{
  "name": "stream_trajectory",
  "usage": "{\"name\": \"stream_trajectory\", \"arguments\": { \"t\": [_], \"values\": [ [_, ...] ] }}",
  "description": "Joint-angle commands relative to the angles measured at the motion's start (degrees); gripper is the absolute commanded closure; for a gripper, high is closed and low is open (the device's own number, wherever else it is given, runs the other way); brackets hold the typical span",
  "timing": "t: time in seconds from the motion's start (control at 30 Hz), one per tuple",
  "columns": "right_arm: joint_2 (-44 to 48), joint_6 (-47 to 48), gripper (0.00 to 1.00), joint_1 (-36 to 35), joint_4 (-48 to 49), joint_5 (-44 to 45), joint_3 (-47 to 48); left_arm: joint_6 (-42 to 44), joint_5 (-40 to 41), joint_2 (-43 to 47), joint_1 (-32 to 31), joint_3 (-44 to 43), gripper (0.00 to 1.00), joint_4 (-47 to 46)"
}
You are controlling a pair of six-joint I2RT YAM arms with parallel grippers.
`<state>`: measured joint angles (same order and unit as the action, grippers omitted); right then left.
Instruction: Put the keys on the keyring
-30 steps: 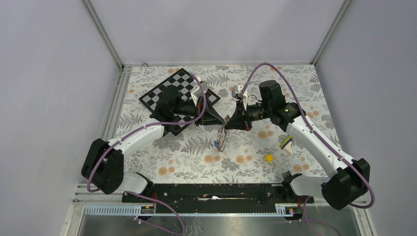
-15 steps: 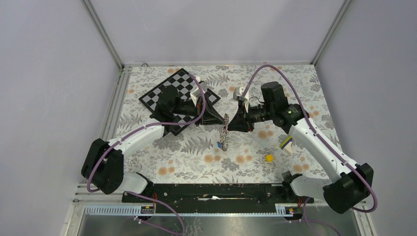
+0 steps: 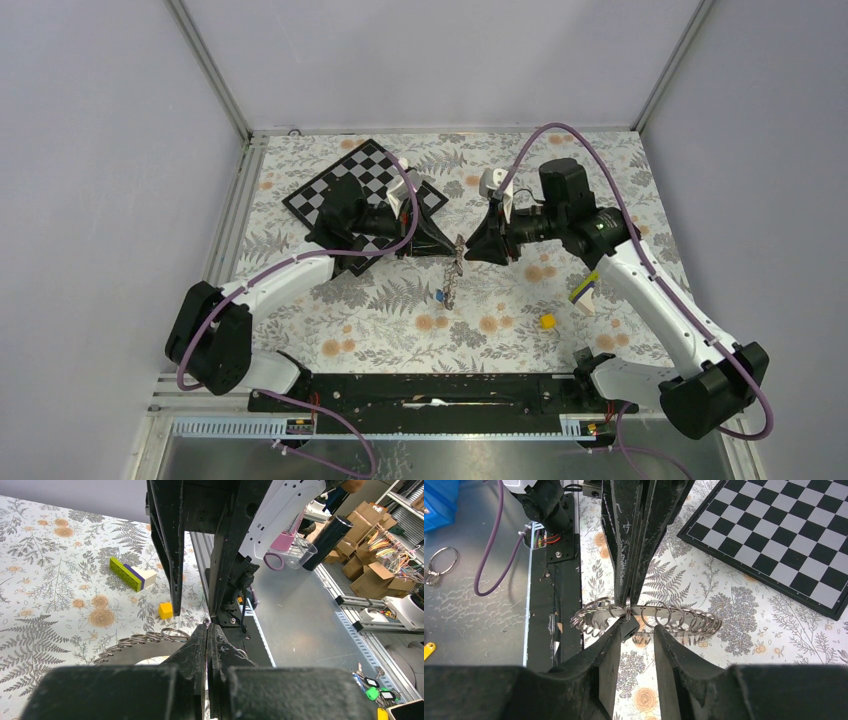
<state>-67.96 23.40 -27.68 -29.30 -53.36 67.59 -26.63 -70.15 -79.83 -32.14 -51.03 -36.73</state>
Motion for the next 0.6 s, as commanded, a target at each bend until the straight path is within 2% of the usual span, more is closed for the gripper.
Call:
{"name": "stream_trajectory", "arguments": {
  "t": [0.0,0.57],
  "values": [
    [-1.24,-1.52,0.62,0.35,1.35,-2.44,2.37,-0.26,-1.16,1.65,0.06,-0.30,1.00,-4.53],
    [-3.11,-3.77,0.62,0.24,4.34,-6.39,1.02,-0.94,-0.92,1.26,0.06,0.13,1.00,-5.76]
  ]
}}
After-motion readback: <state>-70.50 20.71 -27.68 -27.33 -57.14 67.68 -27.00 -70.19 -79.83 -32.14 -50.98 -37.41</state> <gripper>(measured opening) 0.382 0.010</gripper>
